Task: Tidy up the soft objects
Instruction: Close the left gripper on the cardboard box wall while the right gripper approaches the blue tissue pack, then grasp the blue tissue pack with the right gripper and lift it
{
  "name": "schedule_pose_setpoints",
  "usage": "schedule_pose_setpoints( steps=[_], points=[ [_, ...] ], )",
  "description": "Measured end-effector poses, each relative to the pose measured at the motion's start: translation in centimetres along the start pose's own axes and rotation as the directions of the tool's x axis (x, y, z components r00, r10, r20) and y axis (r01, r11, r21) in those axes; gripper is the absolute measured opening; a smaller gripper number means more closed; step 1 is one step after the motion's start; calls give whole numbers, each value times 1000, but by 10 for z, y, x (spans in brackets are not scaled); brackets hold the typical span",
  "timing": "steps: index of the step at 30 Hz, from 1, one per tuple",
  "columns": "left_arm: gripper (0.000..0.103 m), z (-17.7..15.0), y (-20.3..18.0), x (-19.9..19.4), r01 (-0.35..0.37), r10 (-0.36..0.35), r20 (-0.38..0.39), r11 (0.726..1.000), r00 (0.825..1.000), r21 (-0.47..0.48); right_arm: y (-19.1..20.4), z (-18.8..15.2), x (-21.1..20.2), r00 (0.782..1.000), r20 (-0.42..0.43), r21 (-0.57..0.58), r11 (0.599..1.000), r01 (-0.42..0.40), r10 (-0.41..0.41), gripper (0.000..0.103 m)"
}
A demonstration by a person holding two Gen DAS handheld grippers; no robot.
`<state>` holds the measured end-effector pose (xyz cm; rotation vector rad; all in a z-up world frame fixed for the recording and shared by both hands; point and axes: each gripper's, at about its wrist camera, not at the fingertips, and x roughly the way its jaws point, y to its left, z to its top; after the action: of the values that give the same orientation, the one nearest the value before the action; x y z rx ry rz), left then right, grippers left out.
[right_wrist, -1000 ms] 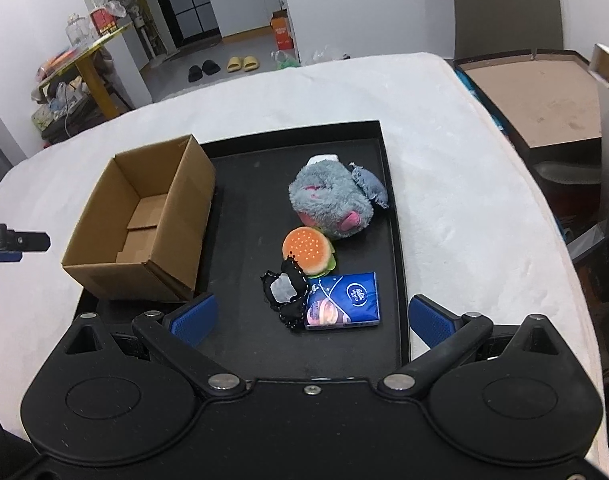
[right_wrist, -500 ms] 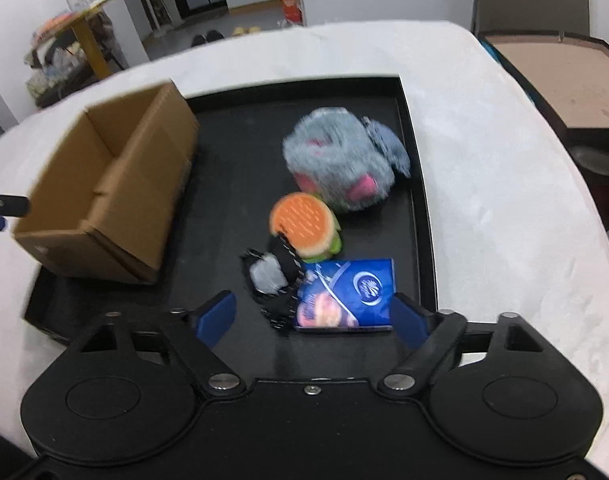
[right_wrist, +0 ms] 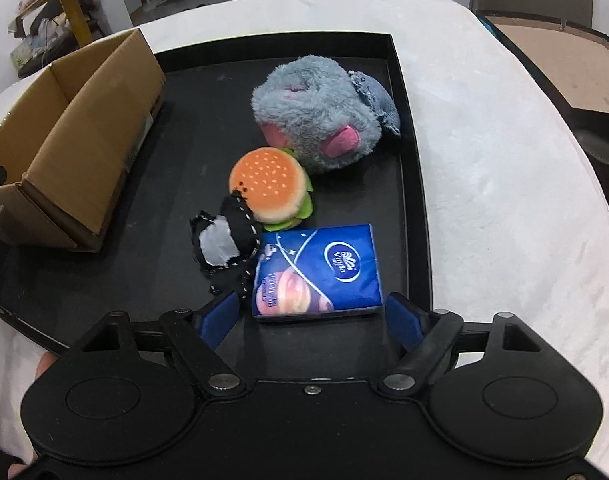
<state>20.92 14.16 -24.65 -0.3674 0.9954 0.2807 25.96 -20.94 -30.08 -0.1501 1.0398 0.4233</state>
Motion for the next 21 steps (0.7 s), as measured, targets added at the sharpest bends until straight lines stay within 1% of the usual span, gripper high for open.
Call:
schedule_pose_setpoints(
  steps=[1,3,6,8,11,15,21],
  points=[
    [38,0,0,2,-1,1,-3,1000,1000,0,-2,0,0,1000,-6,5,1000,-2,2,79],
    [29,0,-1,6,2,-2,-11,1000,1000,0,-5,-1,-1,1000,-12,-5,1000,8,-8,79],
    [20,-1,-3,10,6,-6,-14,1000,1000,1,-7,-2,-2,1000,-13,-16,1000,13,-13,79],
    [16,-1,-3,12,-2,2,-13,1000,1000,1,-7,0,1,1000,-5,-17,1000,20,-20,79],
    [16,-2,-1,13,-18,18,-7,1000,1000,2,-8,2,3,999,3,-34,999,32,-32,79],
    [16,-4,-2,12,-19,19,-7,1000,1000,16,-9,6,7,1000,4,-2,1000,14,-14,82],
    [16,-9,-1,8,-15,15,-10,1000,1000,27,-1,10,19,1000,-9,-20,999,27,-27,82]
  ],
)
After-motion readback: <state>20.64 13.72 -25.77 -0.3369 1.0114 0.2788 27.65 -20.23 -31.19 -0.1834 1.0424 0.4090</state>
